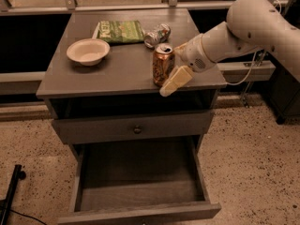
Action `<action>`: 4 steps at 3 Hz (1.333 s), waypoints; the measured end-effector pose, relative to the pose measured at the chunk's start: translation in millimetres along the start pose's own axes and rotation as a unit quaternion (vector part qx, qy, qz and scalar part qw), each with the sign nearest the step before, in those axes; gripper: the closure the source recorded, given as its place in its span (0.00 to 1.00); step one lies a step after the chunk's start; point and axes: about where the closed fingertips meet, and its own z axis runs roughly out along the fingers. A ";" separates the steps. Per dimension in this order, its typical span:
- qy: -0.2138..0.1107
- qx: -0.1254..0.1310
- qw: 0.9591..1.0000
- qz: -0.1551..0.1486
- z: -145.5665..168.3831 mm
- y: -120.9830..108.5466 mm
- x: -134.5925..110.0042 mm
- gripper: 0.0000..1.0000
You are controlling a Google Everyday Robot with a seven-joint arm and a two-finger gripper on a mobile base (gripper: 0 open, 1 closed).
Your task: Place orange can into middle drawer
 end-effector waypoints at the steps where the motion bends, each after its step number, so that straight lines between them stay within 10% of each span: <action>1: -0.046 -0.014 0.999 -0.014 5.8 0.7 -18.1 0.00; 3: -0.120 -0.037 0.992 -0.022 8.7 11.0 -44.1 0.07; 4: -0.120 -0.037 0.992 -0.022 8.7 11.0 -44.1 0.30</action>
Offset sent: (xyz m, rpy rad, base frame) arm -0.0122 0.0500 0.0440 0.3762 -0.0762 0.1879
